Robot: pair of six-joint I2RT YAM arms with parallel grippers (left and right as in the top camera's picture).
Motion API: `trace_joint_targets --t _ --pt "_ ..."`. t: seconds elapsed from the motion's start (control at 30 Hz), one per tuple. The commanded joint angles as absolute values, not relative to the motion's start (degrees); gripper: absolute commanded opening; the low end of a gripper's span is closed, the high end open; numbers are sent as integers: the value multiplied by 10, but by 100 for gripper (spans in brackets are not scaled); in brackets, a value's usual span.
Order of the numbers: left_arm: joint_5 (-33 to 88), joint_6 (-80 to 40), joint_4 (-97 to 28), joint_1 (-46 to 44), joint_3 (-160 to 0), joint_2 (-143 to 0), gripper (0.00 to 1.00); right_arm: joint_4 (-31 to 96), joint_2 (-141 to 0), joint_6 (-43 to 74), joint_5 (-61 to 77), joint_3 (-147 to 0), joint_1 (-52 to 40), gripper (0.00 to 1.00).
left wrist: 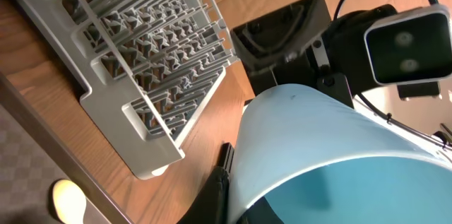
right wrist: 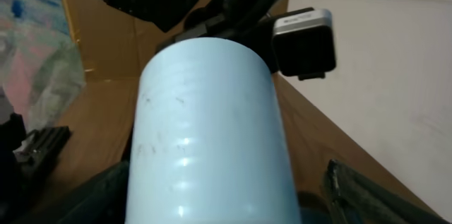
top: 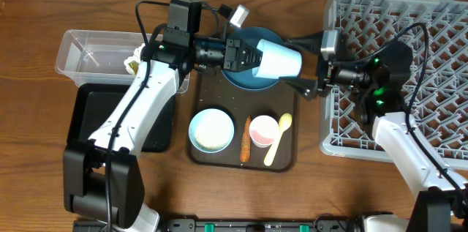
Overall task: Sort waste into correct bins and load items into the dishwasher rack
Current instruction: 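Hand the light-blue cup from the left gripper to the right gripper, then carry the light-blue cup with the right gripper into the dish rack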
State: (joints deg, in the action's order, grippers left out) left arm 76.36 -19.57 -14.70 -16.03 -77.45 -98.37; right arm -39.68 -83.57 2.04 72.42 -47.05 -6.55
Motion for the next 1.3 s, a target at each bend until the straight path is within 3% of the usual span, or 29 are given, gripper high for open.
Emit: trace_joint_targets --t 0.0,0.2,0.43,0.6,0.77,0.87,1.0,1.13,1.27 --pt "776 -199 -144 -161 -782 -990 7 -397 -836 27 724 -477 -79 82" --pt "776 -199 -144 -161 -782 -990 6 -397 -836 27 724 -477 -79 79" --pt "776 -199 -144 -161 -782 -990 7 -397 -836 27 722 -477 -79 58" --pt "752 -198 -144 -161 -781 -990 23 -388 -836 27 722 -477 -79 54" --pt "614 -191 -187 -160 -781 -990 28 -303 -836 32 667 -477 -78 52" --pt "441 -174 -269 -161 -781 -990 28 -237 -836 61 582 -477 -74 51" --pt "246 -154 -361 -158 -781 -988 28 -207 -835 83 518 -477 -65 40" --pt "184 -146 -409 -147 -781 -973 28 -203 -819 94 440 -477 -56 41" --pt "177 -121 -429 -135 -781 -951 27 -170 -778 94 302 -479 -55 24"
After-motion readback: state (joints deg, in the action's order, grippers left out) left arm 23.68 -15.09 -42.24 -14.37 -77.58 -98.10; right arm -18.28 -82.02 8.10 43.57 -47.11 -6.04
